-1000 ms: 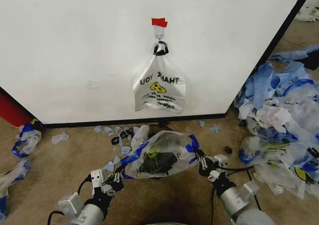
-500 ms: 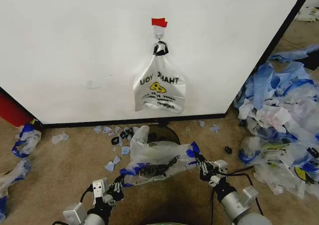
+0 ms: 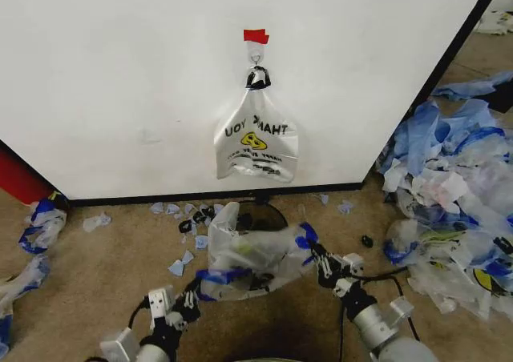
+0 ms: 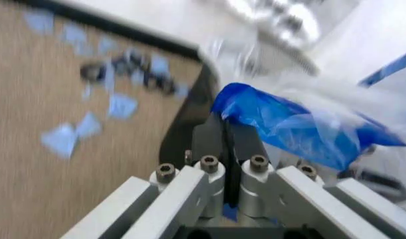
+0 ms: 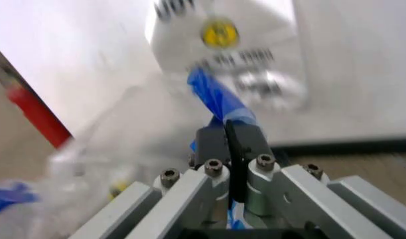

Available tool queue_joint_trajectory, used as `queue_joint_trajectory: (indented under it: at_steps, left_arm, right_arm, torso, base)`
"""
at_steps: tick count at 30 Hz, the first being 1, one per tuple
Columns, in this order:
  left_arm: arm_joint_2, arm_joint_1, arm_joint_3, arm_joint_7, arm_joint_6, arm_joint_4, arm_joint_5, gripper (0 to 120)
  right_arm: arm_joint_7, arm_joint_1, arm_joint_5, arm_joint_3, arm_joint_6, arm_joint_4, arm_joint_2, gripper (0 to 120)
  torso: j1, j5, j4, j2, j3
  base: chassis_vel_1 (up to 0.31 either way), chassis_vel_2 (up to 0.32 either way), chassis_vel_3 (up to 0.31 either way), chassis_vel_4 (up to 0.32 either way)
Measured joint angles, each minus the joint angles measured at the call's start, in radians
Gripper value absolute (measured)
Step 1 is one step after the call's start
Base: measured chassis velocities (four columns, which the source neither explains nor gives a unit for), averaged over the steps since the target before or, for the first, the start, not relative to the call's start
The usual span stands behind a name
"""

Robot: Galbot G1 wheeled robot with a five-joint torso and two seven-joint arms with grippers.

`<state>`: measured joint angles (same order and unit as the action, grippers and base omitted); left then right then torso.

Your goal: Pick up the garbage bag from the wall and place it over the trash bin.

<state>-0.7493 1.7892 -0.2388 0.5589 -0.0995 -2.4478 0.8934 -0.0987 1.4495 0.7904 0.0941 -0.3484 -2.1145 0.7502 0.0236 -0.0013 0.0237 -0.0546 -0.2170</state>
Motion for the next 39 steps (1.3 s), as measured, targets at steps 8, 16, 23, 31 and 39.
queue_joint_trajectory:
  at_steps: [8, 16, 23, 31, 39]
  left_arm:
    - [0.056, 0.019, -0.172, -0.001, 0.001, -0.052, 0.004, 0]
    - [0.172, 0.034, -0.434, 0.058, 0.042, -0.057, 0.244, 0]
    - [0.206, 0.053, -0.504, 0.063, 0.043, -0.056, 0.267, 0]
    - [0.264, 0.058, -0.575, 0.074, 0.047, -0.055, 0.315, 0]
    - [0.32, 0.032, -0.64, 0.09, 0.028, -0.054, 0.372, 0]
  right_arm:
    - [0.146, -0.044, 0.102, 0.059, -0.07, -0.064, 0.023, 0]
    - [0.157, -0.04, 0.129, 0.087, -0.059, -0.151, 0.02, 0]
    - [0.145, -0.03, 0.132, 0.093, -0.049, -0.176, 0.023, 0]
    - [0.098, -0.03, 0.143, 0.075, -0.009, -0.201, 0.029, 0]
    - [0.097, -0.059, 0.173, 0.081, 0.005, -0.247, 0.011, 0]
  torso:
    - [0.0, -0.0003, -0.0001, 0.0, 0.0]
    - [0.0, 0.0001, 0.0001, 0.0, 0.0]
    - [0.0, 0.0, -0.0001, 0.0, 0.0]
    - [0.0, 0.0, -0.0001, 0.0, 0.0]
    - [0.0, 0.0001, -0.0001, 0.0, 0.0]
  base:
    - [0.0, 0.0, 0.0, 0.0]
    - [0.0, 0.0, 0.0, 0.0]
    - [0.0, 0.0, 0.0, 0.0]
    - [0.0, 0.0, 0.0, 0.0]
    - [0.0, 0.0, 0.0, 0.0]
